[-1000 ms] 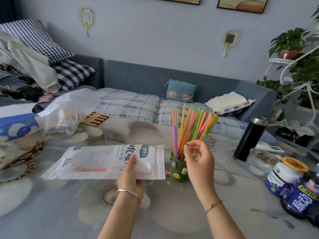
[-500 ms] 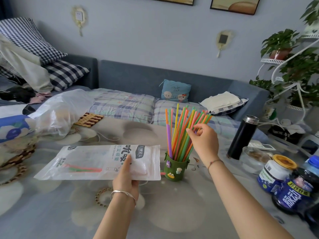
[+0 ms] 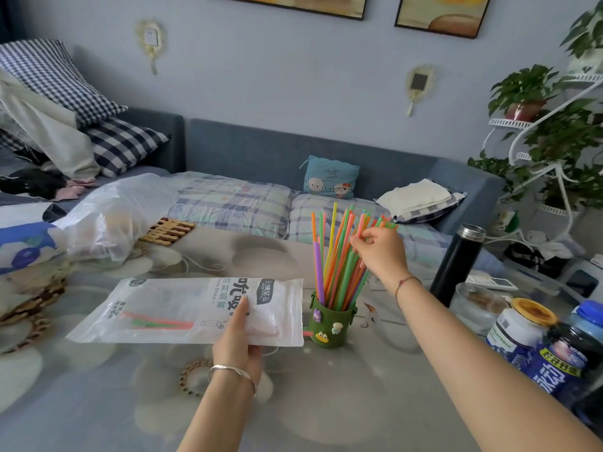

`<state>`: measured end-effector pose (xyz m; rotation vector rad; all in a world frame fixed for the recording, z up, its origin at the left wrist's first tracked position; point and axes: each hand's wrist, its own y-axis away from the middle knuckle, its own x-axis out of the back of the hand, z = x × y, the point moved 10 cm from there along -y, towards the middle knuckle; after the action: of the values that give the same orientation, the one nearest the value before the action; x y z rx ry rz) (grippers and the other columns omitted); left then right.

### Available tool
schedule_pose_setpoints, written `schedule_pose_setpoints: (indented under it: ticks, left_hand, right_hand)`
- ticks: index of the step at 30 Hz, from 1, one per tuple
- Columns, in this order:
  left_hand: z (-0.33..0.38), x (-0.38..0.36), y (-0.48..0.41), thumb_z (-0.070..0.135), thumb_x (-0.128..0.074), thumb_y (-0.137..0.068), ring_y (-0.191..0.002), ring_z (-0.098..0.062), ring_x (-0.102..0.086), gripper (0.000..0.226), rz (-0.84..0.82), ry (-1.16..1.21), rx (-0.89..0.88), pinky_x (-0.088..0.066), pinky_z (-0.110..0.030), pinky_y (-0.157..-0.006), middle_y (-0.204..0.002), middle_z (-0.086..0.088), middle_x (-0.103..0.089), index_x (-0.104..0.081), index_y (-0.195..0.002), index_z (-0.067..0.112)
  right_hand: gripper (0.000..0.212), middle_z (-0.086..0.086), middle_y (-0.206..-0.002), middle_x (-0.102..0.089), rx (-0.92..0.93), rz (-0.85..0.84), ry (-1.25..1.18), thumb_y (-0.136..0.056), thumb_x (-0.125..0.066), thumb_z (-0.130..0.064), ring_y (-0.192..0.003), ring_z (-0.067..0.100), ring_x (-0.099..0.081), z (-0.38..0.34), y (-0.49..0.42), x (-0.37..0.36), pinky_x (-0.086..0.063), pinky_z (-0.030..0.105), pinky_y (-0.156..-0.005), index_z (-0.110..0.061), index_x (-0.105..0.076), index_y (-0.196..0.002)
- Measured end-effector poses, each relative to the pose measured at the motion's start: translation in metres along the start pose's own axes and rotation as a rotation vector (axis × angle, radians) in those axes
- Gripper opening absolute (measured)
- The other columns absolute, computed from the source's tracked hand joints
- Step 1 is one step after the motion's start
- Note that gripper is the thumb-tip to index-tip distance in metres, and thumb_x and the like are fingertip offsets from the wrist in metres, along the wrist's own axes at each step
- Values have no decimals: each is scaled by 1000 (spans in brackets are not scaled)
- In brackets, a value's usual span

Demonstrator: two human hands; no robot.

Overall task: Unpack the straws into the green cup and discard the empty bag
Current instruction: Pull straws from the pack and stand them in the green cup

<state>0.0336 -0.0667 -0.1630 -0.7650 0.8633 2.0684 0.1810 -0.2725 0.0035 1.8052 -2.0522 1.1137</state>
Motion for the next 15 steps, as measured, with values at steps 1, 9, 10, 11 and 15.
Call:
schedule_pose_setpoints:
  ticks: [1, 9, 10, 11, 15]
  left_hand:
    - [0, 1, -1, 18, -58, -91, -66, -12, -67, 5, 2, -3, -1, -50, -21, -40, -92, -1, -65, -61, -93, 18]
    - [-6, -2, 2, 19, -60, -89, -75, -14, -62, 4, -17, -36, -5, -47, -30, -62, -94, 0, -65, -61, -93, 19]
    - [-6, -3, 3, 19, -60, -89, -77, -15, -61, 8, -22, -34, -6, -47, -31, -63, -98, -1, -66, -62, -97, 18]
    - [-6, -2, 3, 19, -60, -89, -79, -16, -62, 15, -23, -29, -9, -47, -32, -65, -102, -3, -66, -62, -103, 16]
    - [-5, -2, 6, 18, -62, -88, -85, -18, -62, 35, -25, -4, -14, -49, -36, -71, -113, -5, -64, -57, -122, 12]
  right_hand:
    - [24, -2, -57, -59, 19, 10, -38, -89, -59, -25, -45, 14, -56, -7, -2, 7, -49, 25, -50, -3, -69, -90]
    - [30, 8, -64, -62, 396, 302, -266, -87, -57, -36, -54, 21, -53, -103, -13, 99, -50, 39, -57, -9, -69, -84]
    - [29, 4, -63, -61, 393, 308, -270, -88, -57, -34, -54, 16, -52, -106, -14, 102, -49, 36, -58, -8, -69, -84]
    - [27, 0, -62, -60, 377, 287, -267, -88, -57, -32, -52, 10, -52, -105, -16, 100, -49, 34, -57, -8, -69, -85]
    - [25, -4, -62, -62, 254, 74, -88, -91, -53, -28, -48, 5, -54, -80, -17, 62, -49, 33, -59, -11, -67, -80]
